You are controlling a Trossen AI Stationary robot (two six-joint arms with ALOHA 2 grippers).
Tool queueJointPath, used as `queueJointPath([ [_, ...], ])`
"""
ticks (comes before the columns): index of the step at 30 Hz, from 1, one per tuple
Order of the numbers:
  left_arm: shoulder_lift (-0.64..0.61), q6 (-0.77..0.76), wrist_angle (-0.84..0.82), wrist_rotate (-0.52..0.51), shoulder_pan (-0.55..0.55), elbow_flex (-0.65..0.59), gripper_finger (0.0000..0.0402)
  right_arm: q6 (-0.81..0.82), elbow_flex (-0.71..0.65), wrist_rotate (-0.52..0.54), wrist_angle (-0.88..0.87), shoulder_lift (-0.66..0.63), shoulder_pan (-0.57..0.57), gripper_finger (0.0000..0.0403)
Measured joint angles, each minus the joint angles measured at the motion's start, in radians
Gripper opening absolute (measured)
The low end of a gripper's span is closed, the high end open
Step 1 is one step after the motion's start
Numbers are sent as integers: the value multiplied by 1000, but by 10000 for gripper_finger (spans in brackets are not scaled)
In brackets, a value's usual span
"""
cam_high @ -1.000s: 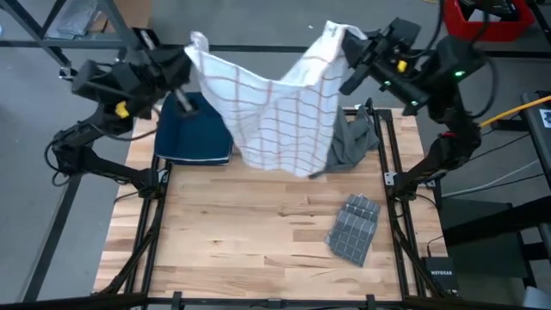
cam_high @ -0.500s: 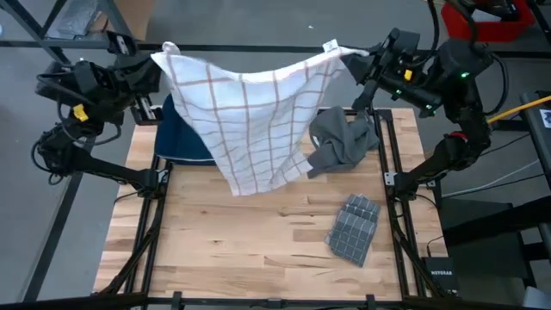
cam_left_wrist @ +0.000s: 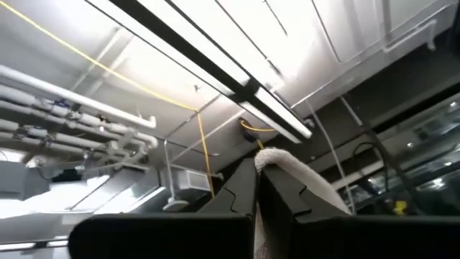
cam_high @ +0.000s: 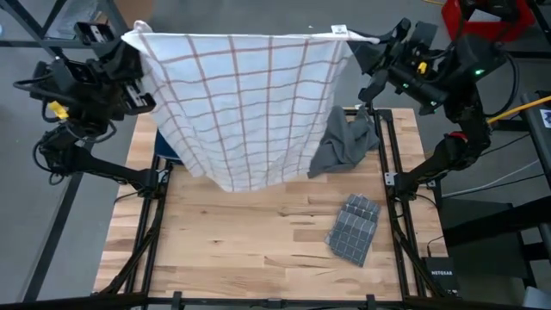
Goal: Fold towel
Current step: Fold the white towel
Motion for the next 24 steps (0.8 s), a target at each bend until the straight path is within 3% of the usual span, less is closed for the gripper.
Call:
queueJointPath([
  [15, -6, 17, -5, 0, 13, 0, 0, -58, 0, -39, -33, 3, 0, 0],
  [24, -51, -36, -168, -1, -2, 0, 0, 36, 0, -116, -120, 3, 0, 0],
])
